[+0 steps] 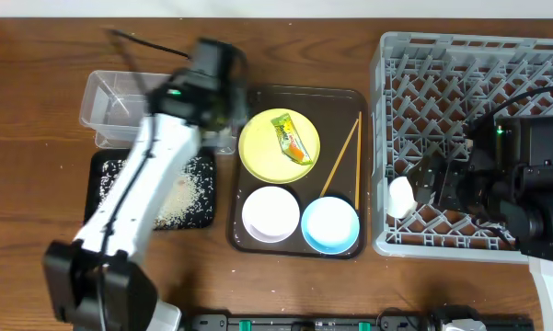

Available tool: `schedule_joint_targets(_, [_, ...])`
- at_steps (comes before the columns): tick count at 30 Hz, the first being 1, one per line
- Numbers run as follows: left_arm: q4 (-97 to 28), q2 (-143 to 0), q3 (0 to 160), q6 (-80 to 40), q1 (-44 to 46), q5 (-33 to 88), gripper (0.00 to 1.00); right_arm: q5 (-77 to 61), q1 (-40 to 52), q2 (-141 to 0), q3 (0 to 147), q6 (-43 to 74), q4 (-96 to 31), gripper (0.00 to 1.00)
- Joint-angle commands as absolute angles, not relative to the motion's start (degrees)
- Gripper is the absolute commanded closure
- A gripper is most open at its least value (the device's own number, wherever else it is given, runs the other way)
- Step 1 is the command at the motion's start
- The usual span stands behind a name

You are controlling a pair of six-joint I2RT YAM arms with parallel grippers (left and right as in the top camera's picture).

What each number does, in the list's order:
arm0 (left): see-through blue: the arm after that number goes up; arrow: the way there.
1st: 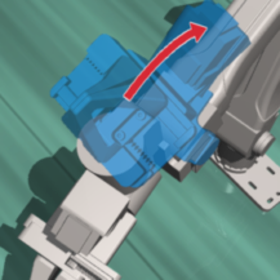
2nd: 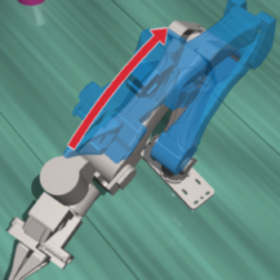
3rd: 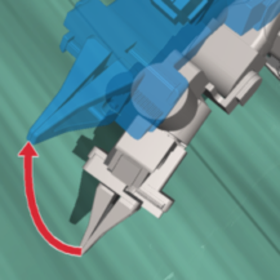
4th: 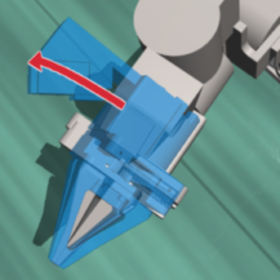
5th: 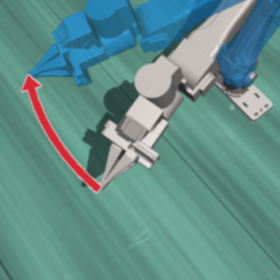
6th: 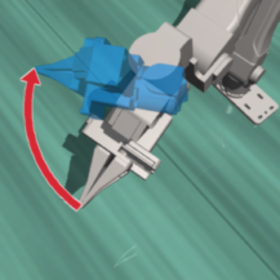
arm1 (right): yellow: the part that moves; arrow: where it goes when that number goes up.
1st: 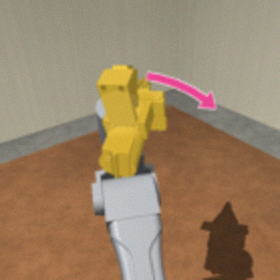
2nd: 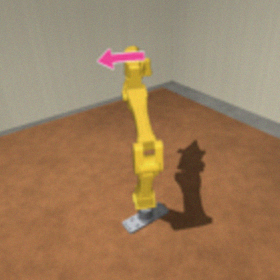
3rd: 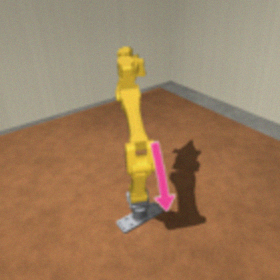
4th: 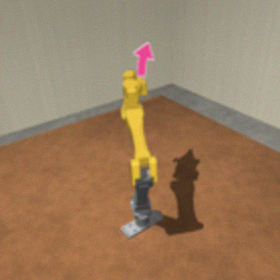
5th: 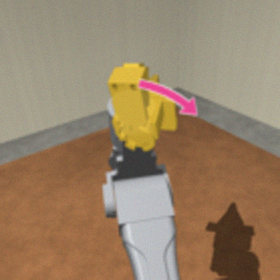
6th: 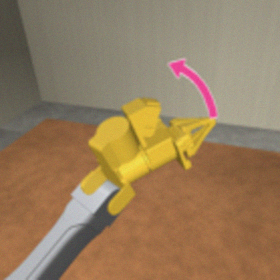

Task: Sort waste into correct bins and load items into the dishwasher rack
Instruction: 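Drop the tissue and wrapper into the clear plastic bin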

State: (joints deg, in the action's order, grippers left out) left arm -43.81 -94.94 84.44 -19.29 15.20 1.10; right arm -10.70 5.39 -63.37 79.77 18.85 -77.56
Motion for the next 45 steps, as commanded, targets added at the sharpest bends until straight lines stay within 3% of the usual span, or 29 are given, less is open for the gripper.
schedule_joint_targets(1, [-42.2, -98.0, 84.2, -18.4, 9.8, -1.9, 0.75, -10.5, 5.9, -63.4, 80.2, 18.6, -77.2, 0.09])
schedule_joint_targets(3, [-40.6, -100.0, 84.2, -17.1, 8.3, 0.2, 0.43, -10.5, 5.9, -63.4, 80.2, 18.6, -77.2, 0.09])
schedule_joint_targets(4, [-40.4, -100.7, 84.2, -16.4, 8.0, 1.8, 0.38, -10.5, 5.9, -63.4, 80.2, 18.6, -77.3, 0.09])
schedule_joint_targets(11, [-42.2, -99.9, 84.2, -16.3, 13.4, 12.5, 0.36, -10.5, 5.9, -63.4, 80.2, 18.6, -77.6, 0.09])
schedule_joint_targets(19, [-39.7, -105.8, 82.0, -21.8, 27.0, 5.8, 0.36, -10.5, 5.9, -63.4, 80.2, 18.6, -78.1, 0.09])
schedule_joint_targets(26, [-37.3, -115.0, 82.0, -23.5, 29.0, 6.5, 0.36, -10.5, 5.9, -63.4, 80.2, 18.6, -78.5, 0.09])
schedule_joint_targets(29, [-36.6, -117.3, 82.0, -23.5, 29.0, 9.2, 0.43, -10.5, 5.9, -63.4, 80.2, 18.6, -78.6, 0.09])
schedule_joint_targets(30, [-36.6, -117.6, 82.0, -23.5, 29.0, 9.9, 0.51, -10.5, 5.9, -63.4, 80.2, 18.6, -78.7, 0.09])
schedule_joint_targets(33, [-37.1, -116.9, 82.4, -23.5, 29.0, 10.1, 0.91, -10.5, 5.9, -63.4, 80.2, 18.6, -78.7, 0.09])
schedule_joint_targets(39, [-42.2, -108.2, 86.1, -23.0, 27.7, 8.9, 0.94, -10.5, 5.9, -63.4, 80.2, 18.6, -78.9, 0.09])
schedule_joint_targets(45, [-45.5, -97.0, 87.0, -22.8, 20.6, 0.8, 0.94, -10.5, 5.9, -63.4, 80.2, 18.6, -78.8, 0.08])
